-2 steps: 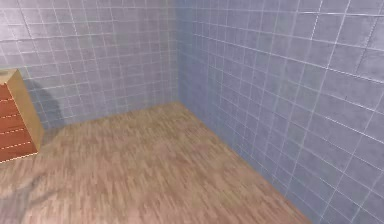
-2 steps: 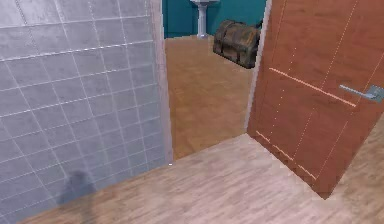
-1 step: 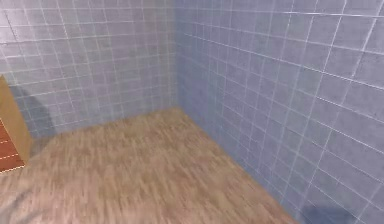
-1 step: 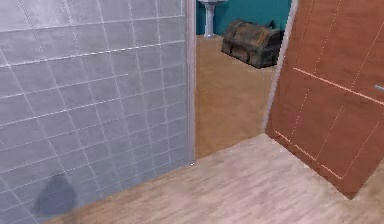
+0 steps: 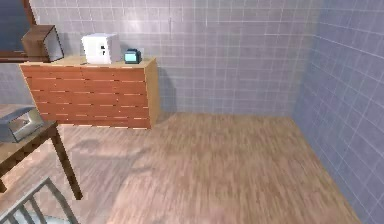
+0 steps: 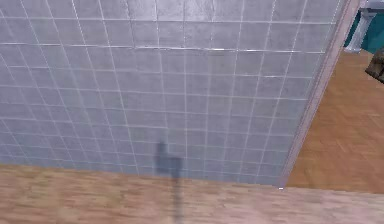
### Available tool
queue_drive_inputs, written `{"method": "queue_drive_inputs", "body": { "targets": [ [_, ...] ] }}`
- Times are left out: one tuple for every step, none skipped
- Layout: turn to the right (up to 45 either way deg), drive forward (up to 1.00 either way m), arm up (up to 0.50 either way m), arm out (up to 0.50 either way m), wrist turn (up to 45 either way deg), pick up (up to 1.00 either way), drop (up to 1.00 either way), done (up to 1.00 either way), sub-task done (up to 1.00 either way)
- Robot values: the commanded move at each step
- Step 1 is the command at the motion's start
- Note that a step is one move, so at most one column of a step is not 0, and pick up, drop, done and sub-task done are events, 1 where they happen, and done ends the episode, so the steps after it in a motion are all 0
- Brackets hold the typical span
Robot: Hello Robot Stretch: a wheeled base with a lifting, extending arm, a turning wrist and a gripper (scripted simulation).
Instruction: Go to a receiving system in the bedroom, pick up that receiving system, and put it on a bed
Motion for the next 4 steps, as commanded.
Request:
{"method": "queue_drive_inputs", "body": {
  "targets": [
    [0.0,0.55,0.0,0.0,0.0,0.0,0.0,0.0,0.0],
    [-45.0,0.0,0.0,0.0,0.0,0.0,0.0,0.0,0.0],
    [-45.0,0.0,0.0,0.0,0.0,0.0,0.0,0.0,0.0],
    [-45.0,0.0,0.0,0.0,0.0,0.0,0.0,0.0,0.0]
  ]
}}
